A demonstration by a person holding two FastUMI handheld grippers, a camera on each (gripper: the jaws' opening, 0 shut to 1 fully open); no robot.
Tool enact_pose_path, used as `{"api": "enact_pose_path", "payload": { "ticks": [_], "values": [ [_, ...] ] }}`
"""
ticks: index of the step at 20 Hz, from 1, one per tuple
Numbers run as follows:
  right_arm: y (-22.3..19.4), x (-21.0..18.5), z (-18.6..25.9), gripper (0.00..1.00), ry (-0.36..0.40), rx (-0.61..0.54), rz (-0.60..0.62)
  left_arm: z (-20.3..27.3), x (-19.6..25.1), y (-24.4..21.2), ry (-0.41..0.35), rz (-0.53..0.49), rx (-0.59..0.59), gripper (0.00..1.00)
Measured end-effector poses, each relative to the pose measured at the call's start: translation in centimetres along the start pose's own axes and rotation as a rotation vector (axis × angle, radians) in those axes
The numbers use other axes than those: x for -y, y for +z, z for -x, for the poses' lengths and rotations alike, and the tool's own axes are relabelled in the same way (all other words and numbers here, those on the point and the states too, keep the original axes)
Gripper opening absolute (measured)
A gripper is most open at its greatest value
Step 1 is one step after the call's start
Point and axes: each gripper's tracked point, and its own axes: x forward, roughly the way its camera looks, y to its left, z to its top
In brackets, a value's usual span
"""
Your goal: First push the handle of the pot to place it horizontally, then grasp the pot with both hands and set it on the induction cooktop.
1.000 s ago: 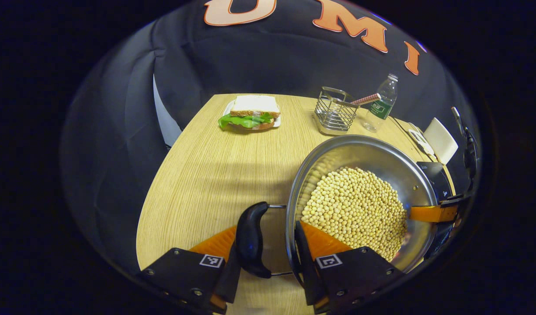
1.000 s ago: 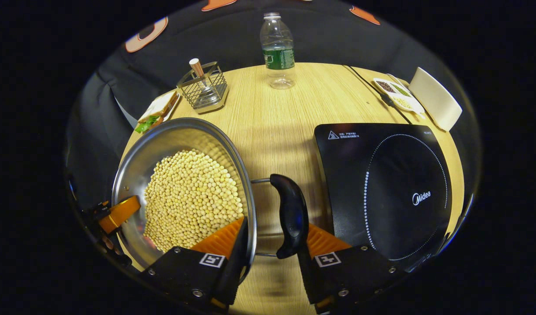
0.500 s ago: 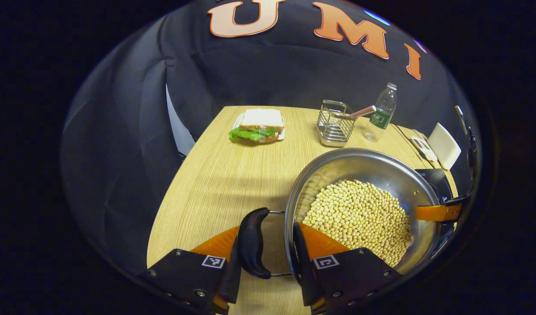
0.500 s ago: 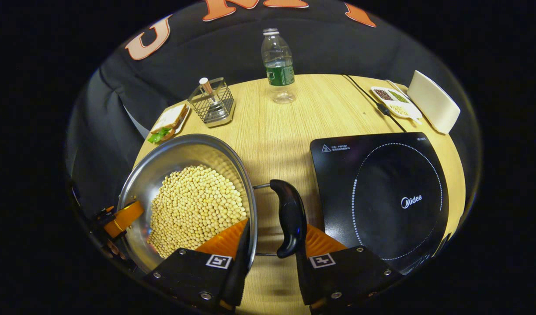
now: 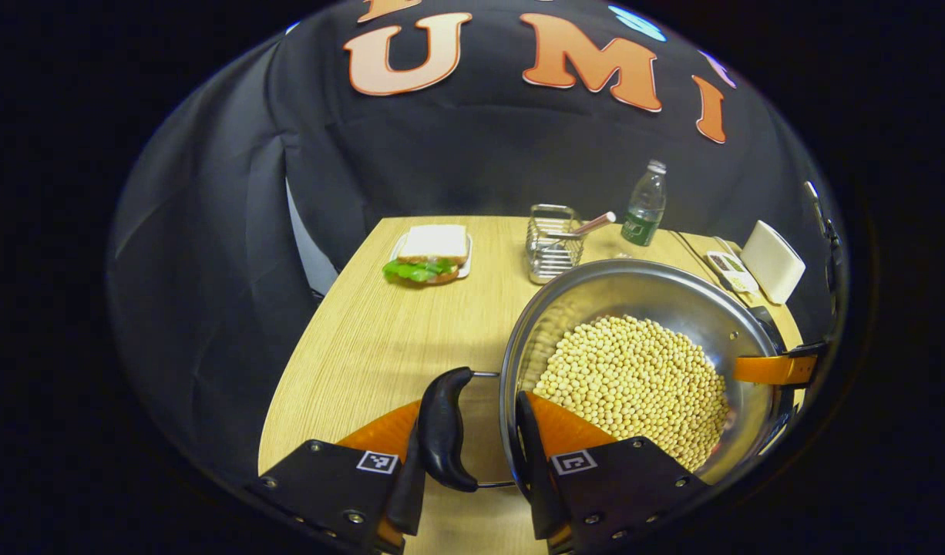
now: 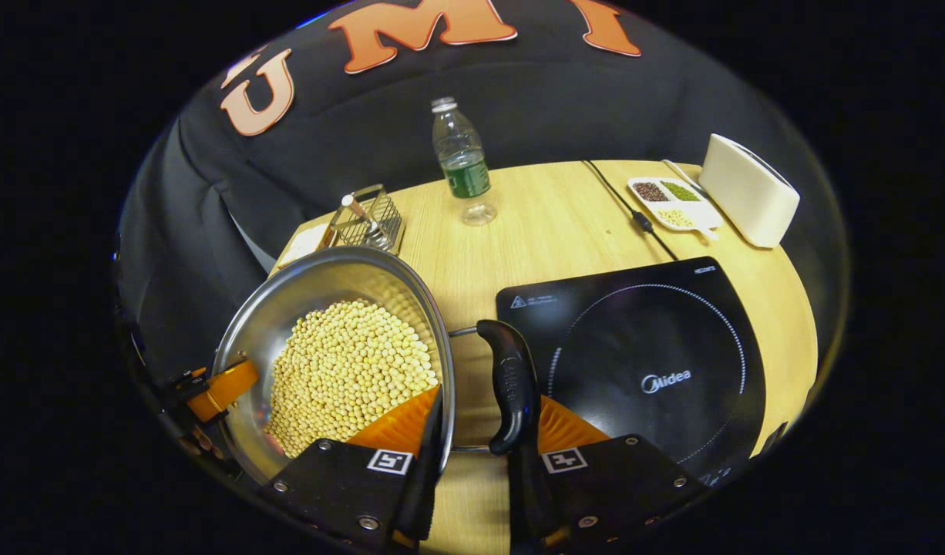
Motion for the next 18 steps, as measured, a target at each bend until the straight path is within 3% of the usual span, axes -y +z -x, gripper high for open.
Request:
{"api": "enact_pose_path", "payload": {
  "ticks": [3,18],
  "values": [
    [-0.6,-0.2,-0.3,0.47,-0.003,0.039,-0.021,0.6,-0.2,0.4,-0.012,-0.023,0.041,0.54],
    [-1.5,-0.8,0.1,0.47,-0.059,0.158,-0.116,0.3,-0.5,0.8,-0.089,-0.069,0.113,0.57]
  ]
}}
